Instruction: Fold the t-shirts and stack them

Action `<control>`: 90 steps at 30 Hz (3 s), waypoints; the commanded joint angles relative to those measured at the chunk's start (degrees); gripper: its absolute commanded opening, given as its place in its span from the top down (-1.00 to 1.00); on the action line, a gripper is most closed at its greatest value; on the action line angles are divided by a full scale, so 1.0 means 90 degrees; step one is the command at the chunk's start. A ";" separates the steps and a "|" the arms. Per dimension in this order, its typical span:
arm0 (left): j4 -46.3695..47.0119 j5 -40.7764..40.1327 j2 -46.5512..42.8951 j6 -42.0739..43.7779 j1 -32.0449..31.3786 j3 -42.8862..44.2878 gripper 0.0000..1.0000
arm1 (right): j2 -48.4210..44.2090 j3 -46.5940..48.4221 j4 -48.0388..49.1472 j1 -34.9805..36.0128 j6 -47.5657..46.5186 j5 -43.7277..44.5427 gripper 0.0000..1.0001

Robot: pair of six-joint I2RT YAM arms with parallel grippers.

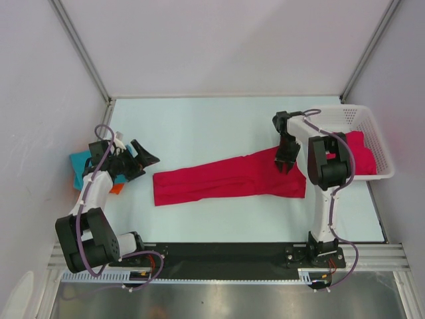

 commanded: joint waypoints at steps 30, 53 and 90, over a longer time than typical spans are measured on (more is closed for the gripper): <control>0.0420 -0.0101 -0.0205 -0.0458 -0.0174 -0.0465 -0.99 | 0.1597 0.5623 0.0351 -0.0358 -0.1096 0.1016 0.28; 0.1591 -0.1957 -0.1838 -0.2090 -0.2108 -0.2605 -0.99 | -0.1968 0.2605 0.0253 0.0892 -0.1135 0.0576 0.27; 0.2542 -0.1176 -0.1200 -0.2237 -0.2645 -0.2342 1.00 | -0.2974 0.1747 -0.0050 0.0882 -0.1233 0.0343 0.30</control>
